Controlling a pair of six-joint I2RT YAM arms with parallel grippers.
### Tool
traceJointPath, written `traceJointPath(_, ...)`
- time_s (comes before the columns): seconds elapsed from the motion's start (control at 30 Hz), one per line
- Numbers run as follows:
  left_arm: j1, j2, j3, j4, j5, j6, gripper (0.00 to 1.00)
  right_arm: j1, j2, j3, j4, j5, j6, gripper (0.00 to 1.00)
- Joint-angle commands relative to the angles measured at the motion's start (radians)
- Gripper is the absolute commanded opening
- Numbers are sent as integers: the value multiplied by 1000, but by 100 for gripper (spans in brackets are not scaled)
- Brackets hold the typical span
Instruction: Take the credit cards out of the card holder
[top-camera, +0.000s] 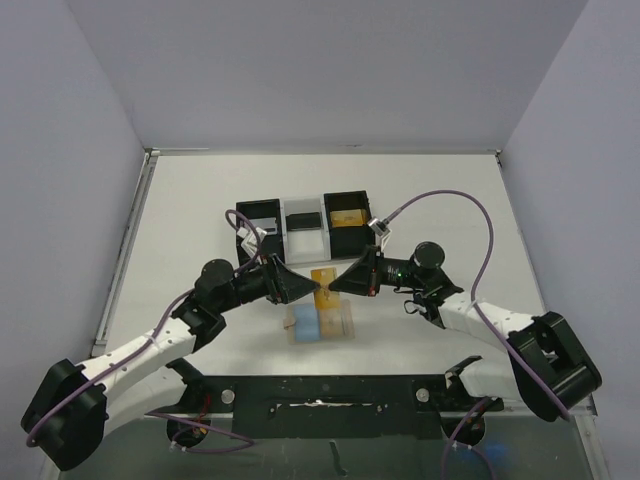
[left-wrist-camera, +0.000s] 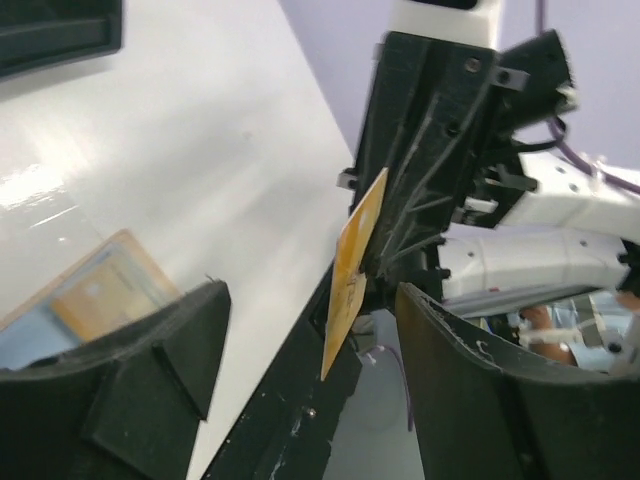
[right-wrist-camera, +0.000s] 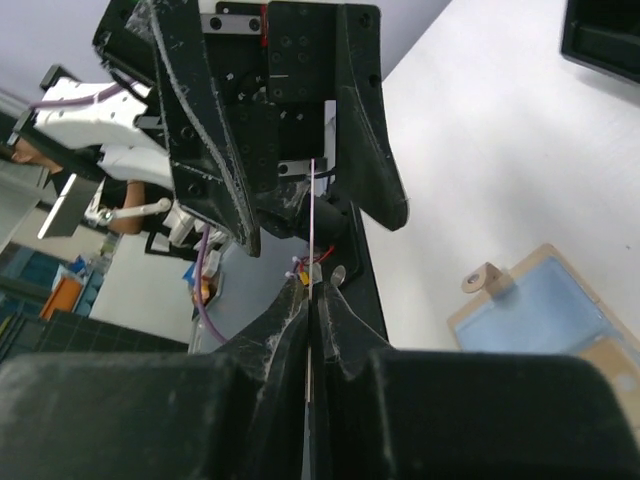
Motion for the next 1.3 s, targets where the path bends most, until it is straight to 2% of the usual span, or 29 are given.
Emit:
traceJointPath(0.0, 7, -64, 101, -213, -130, 85, 66, -1, -114, 85, -307, 137, -252, 0)
traceJointPath(0.07, 6, -99, 122, -314, -202, 111, 67, -1, -177, 116, -477, 232, -360, 0)
traceJointPath(0.17, 6, -170, 128, -428, -314, 124, 67, 0, -253, 133, -581, 352, -484, 0)
traceJointPath(0.37, 12, -259, 169, -641, -448, 213, 68, 11, -383, 122, -662, 502, -723, 0)
traceJointPath(0.5, 15, -241, 248, -809, -545, 287, 70, 28, -457, 110, -708, 557, -894, 0)
traceJointPath(0.63, 39, -184, 344, -929, -606, 353, 78, 56, -492, 109, -768, 665, -1053, 0)
traceJointPath(0.77, 140, -106, 421, -1011, -580, 409, 83, 99, -442, 181, -882, 805, -1212, 0)
traceJointPath(0.97, 388, -93, 479, -1061, -476, 510, 84, 107, -313, 291, -967, 927, -1330, 0)
traceJointPath(1.1, 495, -126, 477, -1061, -480, 572, 84, 67, -220, 357, -977, 892, -1342, 0)
traceJointPath(1.27, 505, -173, 421, -1016, -549, 636, 84, 24, -95, 429, -958, 804, -1373, 0)
